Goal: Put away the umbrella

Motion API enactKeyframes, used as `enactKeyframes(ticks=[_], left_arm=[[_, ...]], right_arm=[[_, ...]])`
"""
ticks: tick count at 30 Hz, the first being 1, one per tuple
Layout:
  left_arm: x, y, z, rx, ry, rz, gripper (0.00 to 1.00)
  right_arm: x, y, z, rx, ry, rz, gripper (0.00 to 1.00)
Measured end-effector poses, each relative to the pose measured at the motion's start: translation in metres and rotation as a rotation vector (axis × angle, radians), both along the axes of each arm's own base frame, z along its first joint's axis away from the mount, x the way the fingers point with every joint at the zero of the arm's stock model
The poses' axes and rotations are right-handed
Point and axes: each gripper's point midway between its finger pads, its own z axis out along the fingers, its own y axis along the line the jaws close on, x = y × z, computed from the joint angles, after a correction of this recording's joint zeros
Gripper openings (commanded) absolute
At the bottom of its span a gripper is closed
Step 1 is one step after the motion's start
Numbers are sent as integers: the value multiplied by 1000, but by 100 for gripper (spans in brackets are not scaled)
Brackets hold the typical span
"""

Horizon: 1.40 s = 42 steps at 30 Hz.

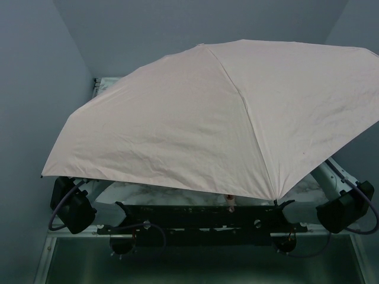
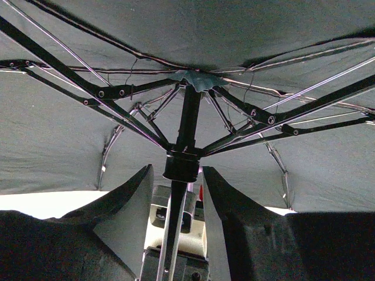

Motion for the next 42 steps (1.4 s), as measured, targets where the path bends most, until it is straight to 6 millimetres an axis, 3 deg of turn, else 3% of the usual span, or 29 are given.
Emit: enactKeyframes(ticks=[4,6,7,8,21,25,29,38,40,42], left_arm=[[0,0,3,-3,-4,0,39],[-1,1,4,-4,-5,1,25],[-1,1,4,-5,-4,0,2],[0,1,4,-3,-5,2,0],[-3,-3,0,9,-8,-11,0],[-7,-8,-9,40,1,-38,0],[-20,-5,-26,54,22,-72,0],[-25,2,-75,52,108,-67,0],[-27,-4,-93,56,145,-82,0],[-37,-23,-121,92,196,-137,0]], right_arm=[[0,0,0,0,0,1,0],[0,0,0,1,-1,1,0],[0,0,0,1,-2,1,0],[0,0,0,2,-4,1,0],[7,-2,1,6,-29,-25,0],[16,-6,2,-10,-51,-67,0],[22,-7,4,-42,-50,-83,0],[29,-3,-19,-106,48,-61,0],[32,-2,-26,-118,74,-60,0],[44,-2,-25,-118,70,-97,0]])
